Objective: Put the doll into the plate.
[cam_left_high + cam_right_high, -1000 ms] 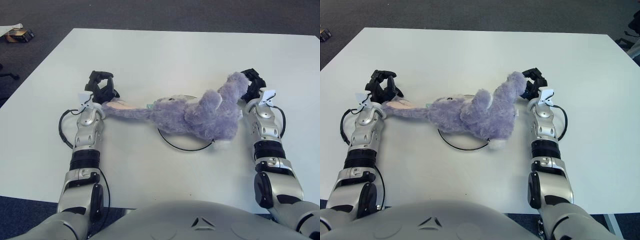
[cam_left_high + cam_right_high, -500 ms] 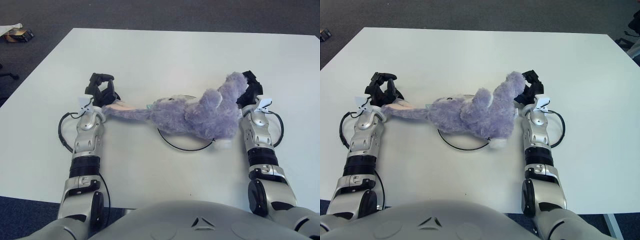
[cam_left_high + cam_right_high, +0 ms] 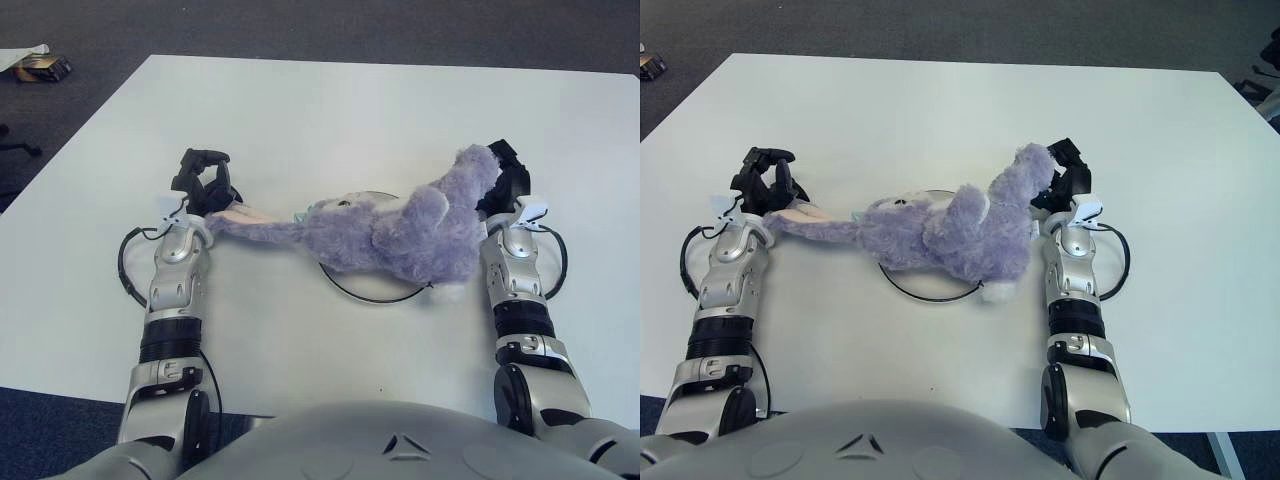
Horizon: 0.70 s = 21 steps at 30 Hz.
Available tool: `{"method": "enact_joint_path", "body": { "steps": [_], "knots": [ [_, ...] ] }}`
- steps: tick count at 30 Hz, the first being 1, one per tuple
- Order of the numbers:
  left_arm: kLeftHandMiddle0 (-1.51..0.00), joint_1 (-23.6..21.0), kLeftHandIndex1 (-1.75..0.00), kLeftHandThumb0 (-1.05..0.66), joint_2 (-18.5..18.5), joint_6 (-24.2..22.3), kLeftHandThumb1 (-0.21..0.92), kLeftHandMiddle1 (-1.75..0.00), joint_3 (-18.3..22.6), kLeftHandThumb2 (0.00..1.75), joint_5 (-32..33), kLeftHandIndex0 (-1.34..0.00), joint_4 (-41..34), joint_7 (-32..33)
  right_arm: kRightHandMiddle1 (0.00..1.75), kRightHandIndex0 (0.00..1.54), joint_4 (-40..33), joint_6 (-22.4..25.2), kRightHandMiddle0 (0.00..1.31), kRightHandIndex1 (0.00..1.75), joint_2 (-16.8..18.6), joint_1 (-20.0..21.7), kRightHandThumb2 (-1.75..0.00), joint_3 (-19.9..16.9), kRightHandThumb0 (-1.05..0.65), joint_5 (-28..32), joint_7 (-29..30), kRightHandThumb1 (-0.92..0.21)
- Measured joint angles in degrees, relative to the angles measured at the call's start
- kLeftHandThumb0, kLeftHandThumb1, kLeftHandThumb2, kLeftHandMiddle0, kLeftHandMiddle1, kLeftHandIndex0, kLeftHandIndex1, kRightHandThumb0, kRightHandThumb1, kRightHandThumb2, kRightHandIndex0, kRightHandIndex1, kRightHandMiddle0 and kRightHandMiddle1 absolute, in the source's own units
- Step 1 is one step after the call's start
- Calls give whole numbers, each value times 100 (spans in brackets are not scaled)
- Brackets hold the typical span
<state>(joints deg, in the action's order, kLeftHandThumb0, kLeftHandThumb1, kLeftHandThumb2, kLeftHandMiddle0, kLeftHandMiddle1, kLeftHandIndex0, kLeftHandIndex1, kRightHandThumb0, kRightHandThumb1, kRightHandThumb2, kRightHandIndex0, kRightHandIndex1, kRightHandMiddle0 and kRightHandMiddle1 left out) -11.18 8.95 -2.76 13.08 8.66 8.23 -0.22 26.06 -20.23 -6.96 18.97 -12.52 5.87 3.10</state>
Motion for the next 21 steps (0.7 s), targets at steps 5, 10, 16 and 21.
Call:
{"method": "enact_joint_path", "body": {
  "steps": [5, 10, 16, 21],
  "knots": [
    [-98, 39, -175, -37, -5, -103, 74, -175, 4, 78, 3, -30, -102, -1, 175, 109, 4, -107, 64, 175, 2, -13, -135, 50, -49, -67, 59, -29],
    [-99, 38, -175, -37, 0, -186, 74, -175, 3, 78, 2, -30, -140, -8, 175, 112, 9, -206, 66, 175, 0, -36, -138, 125, -50, -149, 73, -27],
    [-99, 14, -175, -37, 59, -250, 74, -175, -32, 78, -20, -31, -150, -69, 175, 112, 10, -365, 66, 175, -12, -48, -138, 199, -50, -275, 78, -26],
    [-100, -100, -175, -37, 106, -370, 73, -175, -69, 79, -67, -31, -106, -87, 175, 114, 30, -552, 66, 175, -32, -53, -138, 259, -50, -324, 78, -27]
  ]
}}
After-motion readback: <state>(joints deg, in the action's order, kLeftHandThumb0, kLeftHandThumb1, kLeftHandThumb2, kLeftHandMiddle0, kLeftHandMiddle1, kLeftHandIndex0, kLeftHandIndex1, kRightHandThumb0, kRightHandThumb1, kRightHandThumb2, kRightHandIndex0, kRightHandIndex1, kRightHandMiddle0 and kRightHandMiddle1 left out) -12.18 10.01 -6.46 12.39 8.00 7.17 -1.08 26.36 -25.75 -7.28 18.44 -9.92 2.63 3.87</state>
